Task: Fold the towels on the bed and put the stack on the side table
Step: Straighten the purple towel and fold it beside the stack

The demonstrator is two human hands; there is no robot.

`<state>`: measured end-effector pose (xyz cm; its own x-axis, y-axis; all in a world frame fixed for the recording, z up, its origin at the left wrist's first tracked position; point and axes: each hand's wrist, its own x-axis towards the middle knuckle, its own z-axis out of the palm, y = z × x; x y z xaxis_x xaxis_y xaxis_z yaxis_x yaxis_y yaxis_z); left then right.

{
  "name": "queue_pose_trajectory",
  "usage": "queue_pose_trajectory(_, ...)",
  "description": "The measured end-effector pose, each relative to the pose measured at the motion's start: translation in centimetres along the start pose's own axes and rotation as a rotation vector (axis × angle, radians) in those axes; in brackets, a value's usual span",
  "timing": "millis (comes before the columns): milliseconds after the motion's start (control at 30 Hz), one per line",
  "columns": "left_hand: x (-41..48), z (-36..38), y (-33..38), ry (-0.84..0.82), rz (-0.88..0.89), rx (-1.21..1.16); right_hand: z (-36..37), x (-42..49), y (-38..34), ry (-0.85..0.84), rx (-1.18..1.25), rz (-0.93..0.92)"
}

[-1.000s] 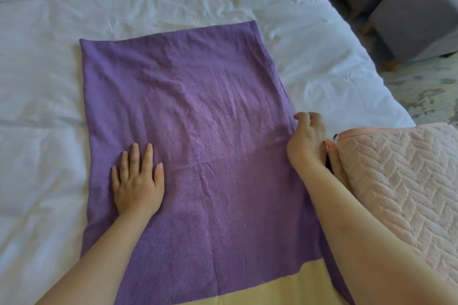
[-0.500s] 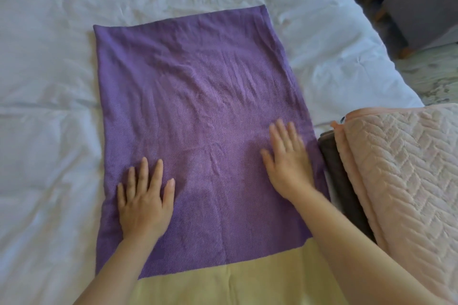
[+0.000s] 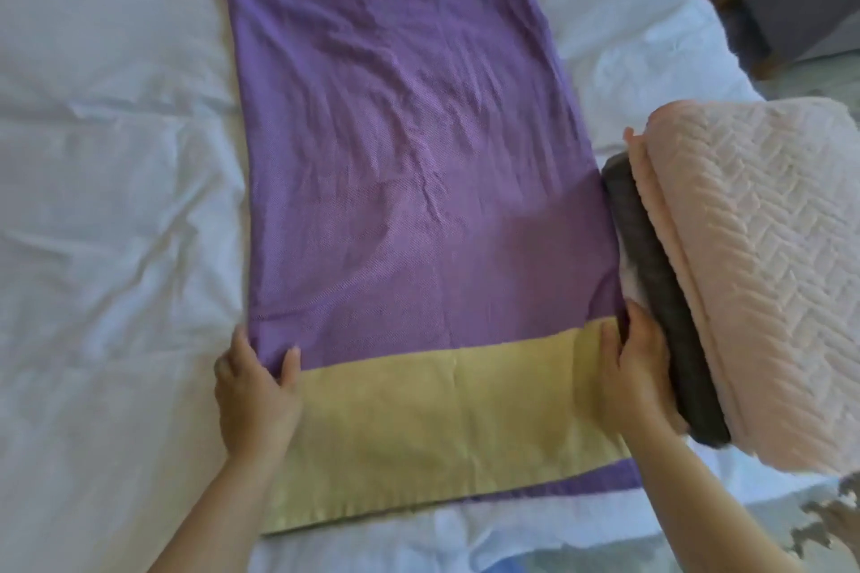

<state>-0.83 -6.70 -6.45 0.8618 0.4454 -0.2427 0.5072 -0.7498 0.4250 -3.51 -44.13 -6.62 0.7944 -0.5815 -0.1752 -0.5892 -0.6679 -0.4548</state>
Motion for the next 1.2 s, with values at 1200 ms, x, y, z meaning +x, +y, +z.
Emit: queue_pose_trajectory(1200, -9.2, -1.9, -8.2, 0.000, -0.069, -0.158, -6.4, -7.9, 6.3, 0.019, 0.187, 0.027)
